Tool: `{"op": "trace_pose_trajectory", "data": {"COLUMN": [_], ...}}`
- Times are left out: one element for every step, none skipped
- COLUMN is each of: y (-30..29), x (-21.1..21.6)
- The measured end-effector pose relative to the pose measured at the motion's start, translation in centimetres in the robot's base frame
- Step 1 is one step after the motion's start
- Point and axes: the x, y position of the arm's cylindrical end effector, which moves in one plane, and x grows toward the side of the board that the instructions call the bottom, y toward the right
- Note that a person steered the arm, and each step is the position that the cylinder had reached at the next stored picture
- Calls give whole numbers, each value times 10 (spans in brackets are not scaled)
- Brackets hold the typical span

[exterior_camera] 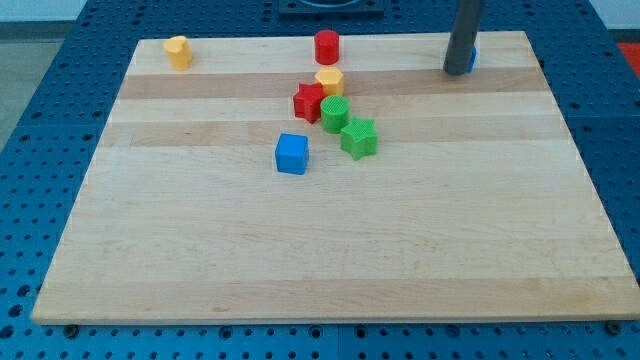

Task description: Move the blue cube toward the left center corner

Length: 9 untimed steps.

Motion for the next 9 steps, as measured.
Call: {"op": "trace_pose_trajectory", "data": {"y": [15, 17, 17, 17, 17, 17, 17, 12, -15], "x": [-1, -5, -14, -17, -17, 2, 61, 127, 174]}}
